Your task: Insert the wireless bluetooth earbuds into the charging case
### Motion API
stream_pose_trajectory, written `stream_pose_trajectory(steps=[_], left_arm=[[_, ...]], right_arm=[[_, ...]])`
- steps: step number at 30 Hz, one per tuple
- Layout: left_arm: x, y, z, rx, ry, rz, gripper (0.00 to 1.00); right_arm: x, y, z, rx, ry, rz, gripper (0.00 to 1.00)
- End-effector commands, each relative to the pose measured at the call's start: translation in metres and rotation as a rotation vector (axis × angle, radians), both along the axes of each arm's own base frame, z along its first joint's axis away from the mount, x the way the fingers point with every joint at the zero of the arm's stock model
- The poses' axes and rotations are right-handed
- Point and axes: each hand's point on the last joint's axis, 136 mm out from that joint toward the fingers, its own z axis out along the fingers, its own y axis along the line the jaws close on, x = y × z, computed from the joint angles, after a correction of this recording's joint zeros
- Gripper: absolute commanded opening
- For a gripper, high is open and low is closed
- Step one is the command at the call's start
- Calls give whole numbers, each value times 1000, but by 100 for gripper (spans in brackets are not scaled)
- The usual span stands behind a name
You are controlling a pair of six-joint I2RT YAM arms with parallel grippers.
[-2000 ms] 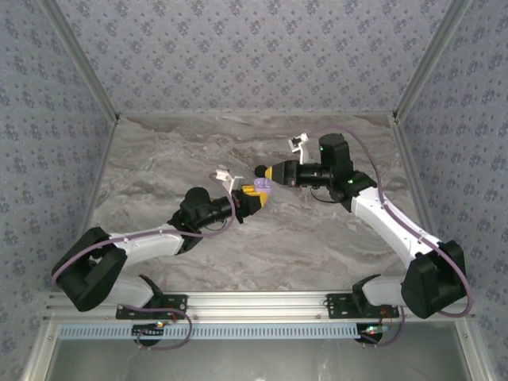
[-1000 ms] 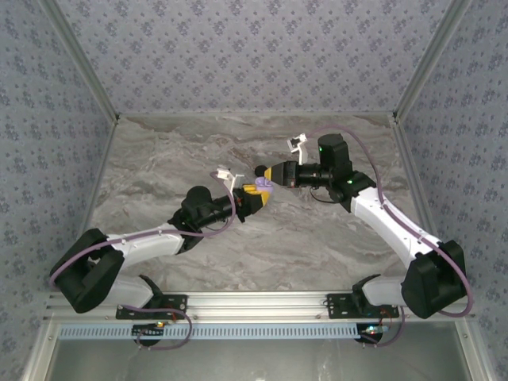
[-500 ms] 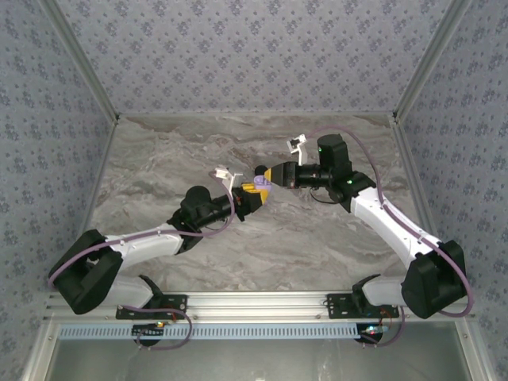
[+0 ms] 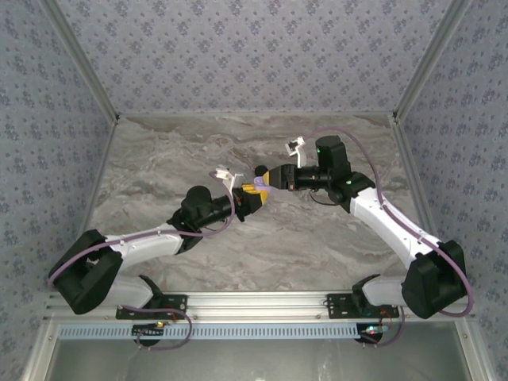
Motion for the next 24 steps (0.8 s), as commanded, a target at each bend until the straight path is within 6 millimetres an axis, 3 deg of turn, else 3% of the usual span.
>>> stream_pose_trajectory(steps=[1, 8, 15, 24], left_arm=[[-5, -2, 43, -83, -94, -20, 23], [-7, 0, 37, -39, -100, -20, 23], [-11, 3, 33, 7, -116, -23, 21], [-14, 12, 26, 114, -127, -8, 21]], right_arm=[[-3, -4, 0, -33, -5, -12, 40], [-1, -18, 6, -103, -55, -78, 47], [3, -35, 3, -163, -67, -140, 47], [19, -59, -38, -327, 4, -259, 48]])
